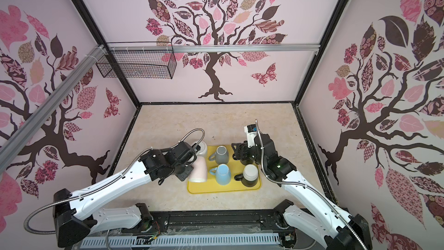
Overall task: Turn the mug right side up
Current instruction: Pick up the mug from the tray.
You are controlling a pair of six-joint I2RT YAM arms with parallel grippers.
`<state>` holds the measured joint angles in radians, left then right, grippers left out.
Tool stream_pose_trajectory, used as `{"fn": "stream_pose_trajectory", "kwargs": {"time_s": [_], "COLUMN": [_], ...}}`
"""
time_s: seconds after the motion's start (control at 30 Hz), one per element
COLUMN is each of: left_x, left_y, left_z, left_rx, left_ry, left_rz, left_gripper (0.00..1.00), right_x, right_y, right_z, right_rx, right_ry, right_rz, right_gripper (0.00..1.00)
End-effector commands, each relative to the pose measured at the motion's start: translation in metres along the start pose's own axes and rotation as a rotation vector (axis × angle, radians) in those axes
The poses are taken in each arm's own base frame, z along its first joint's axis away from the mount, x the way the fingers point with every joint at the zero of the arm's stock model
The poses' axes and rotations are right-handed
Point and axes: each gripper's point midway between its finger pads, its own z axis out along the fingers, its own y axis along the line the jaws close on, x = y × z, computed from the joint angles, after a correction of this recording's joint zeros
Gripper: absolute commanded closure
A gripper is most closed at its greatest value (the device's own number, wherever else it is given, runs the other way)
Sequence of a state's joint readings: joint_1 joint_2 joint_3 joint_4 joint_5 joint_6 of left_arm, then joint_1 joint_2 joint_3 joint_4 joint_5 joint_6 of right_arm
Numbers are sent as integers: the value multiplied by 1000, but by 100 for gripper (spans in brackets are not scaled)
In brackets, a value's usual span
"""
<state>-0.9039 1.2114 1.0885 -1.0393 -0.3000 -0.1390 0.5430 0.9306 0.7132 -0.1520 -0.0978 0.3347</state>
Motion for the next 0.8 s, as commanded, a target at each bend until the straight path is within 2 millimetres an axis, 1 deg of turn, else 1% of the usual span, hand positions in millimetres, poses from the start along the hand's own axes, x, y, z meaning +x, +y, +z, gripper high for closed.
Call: {"fn": "stream_pose_trajectory", "kwargs": {"time_s": [0.0, 0.13, 0.2, 0.27, 0.33, 0.43, 0.5, 0.57, 0.63, 0.67, 0.77], "left_x": [-30, -46, -58, -72, -88, -112, -127, -138, -147, -151, -158], "left_y": [23, 33, 46, 58, 68, 70, 72, 75, 75, 76, 77], "left_z": [-31, -51, -66, -80, -92, -104, -112, -118, -122, -126, -133], "left_rx": [-78, -96, -143, -181, -189, -164, -125, -86, -27, -3, 55], "left_ry": [-140, -221, -274, -326, -383, -458, -497, -537, -571, -591, -642], "left_rz": [-160, -212, -266, -328, -411, -491, -547, -608, -642, -673, -744], "left_gripper": [100, 100, 100, 100, 100, 100, 100, 100, 100, 100, 100], "right_x": [-15, -21, -29, -38, -48, -59, -63, -66, -67, -65, -63], "right_y": [11, 17, 24, 33, 50, 71, 78, 78, 77, 76, 82], "right_z": [-11, -19, -26, -35, -46, -64, -81, -92, -97, -96, -94], "right_rx": [-31, -55, -82, -129, -239, -422, -532, -558, -547, -533, -575], "right_ry": [-35, -53, -75, -106, -155, -229, -303, -349, -367, -359, -345], "right_rz": [11, 45, 76, 134, 223, 370, 451, 471, 449, 442, 451], "right_gripper": [27, 27, 28, 30, 32, 37, 39, 40, 39, 39, 39]}}
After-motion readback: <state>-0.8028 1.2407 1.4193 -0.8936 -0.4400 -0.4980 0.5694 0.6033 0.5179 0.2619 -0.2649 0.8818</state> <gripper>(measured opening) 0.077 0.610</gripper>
